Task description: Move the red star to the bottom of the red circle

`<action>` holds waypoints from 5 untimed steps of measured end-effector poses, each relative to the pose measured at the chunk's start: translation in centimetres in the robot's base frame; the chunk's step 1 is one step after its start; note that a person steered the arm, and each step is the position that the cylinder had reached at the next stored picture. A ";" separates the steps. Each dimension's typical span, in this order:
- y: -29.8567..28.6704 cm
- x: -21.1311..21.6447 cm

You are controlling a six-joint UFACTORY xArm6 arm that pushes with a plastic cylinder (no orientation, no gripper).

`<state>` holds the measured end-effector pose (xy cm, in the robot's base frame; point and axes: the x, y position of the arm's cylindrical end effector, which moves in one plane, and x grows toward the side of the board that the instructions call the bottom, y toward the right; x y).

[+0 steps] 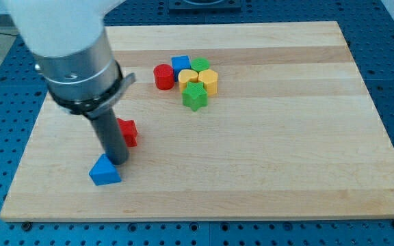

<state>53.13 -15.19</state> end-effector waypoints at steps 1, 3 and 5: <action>-1.0 0.0; -0.5 -3.5; 4.4 -3.5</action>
<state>49.67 -10.78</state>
